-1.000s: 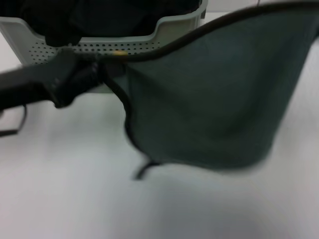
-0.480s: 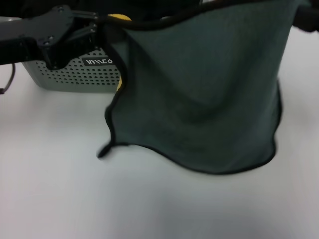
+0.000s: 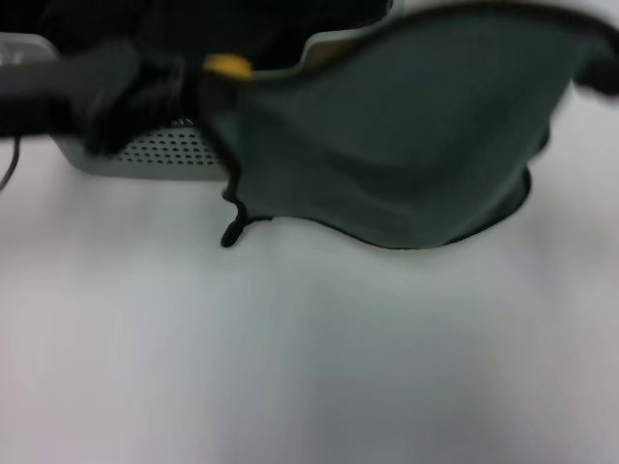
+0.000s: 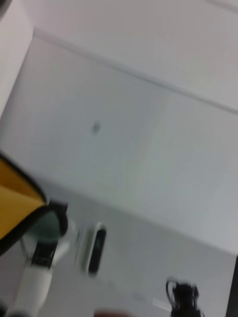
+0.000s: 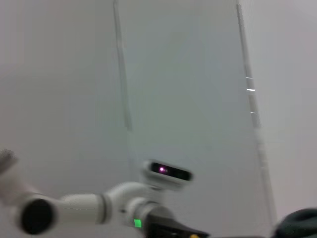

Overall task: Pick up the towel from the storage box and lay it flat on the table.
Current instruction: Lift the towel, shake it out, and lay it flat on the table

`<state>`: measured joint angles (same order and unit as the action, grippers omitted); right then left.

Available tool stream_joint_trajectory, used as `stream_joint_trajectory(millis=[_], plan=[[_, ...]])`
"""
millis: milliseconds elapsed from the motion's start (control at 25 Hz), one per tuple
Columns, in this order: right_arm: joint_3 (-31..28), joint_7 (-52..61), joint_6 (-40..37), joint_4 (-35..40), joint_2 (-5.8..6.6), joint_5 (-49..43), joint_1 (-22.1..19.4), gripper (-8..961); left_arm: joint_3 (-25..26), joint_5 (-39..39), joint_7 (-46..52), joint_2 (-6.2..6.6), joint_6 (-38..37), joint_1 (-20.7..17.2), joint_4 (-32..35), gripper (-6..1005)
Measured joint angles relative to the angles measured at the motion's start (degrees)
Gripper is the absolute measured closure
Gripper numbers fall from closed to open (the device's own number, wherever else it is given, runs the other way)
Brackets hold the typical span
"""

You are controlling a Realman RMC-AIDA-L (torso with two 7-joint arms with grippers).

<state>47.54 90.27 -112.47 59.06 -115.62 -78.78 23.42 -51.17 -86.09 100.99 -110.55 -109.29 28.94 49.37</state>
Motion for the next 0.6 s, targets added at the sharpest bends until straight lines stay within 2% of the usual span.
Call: stream_joint_trajectory(millis=[120, 160, 200, 320, 440, 520, 600], plan=[[2.3, 0.0, -6.3, -0.7, -0.48, 4.1, -3.8, 801, -0.9, 0.9, -1.1, -0.16, -6.7, -3.6, 0.6, 977], [3.8, 0.1, -8.1, -0.3, -0.45, 6.7, -5.5, 801, -2.5, 1.8, -1.4, 0.32, -7.3, -4.9, 1.6, 978], [4.4, 0.2, -8.7, -0.1, -0.37, 8.4, -6.4, 801, -4.8, 3.4, -1.6, 1.17, -7.6, -6.4, 2.9, 978], [5.8, -0.1, -9.3, -1.1, -0.23, 12.4, -9.0, 799, -11.4, 7.1, -1.3, 3.92, -7.5, -7.9, 5.5, 978], [6.9, -3.4, -6.8, -10.2, -0.12, 9.7, -7.1, 798, -11.7, 3.8, 0.6, 4.80, -7.1, -6.5, 5.0, 977], [7.4, -6.1, -4.5, -17.1, -0.04, 7.3, -4.8, 797, -8.6, -1.9, 1.1, 4.50, -6.7, -4.5, 2.4, 977], [7.5, -8.7, -1.1, -24.5, -0.04, 3.2, -1.0, 797, -3.7, -10.7, 1.0, 3.59, -4.5, -1.3, -2.3, 977]])
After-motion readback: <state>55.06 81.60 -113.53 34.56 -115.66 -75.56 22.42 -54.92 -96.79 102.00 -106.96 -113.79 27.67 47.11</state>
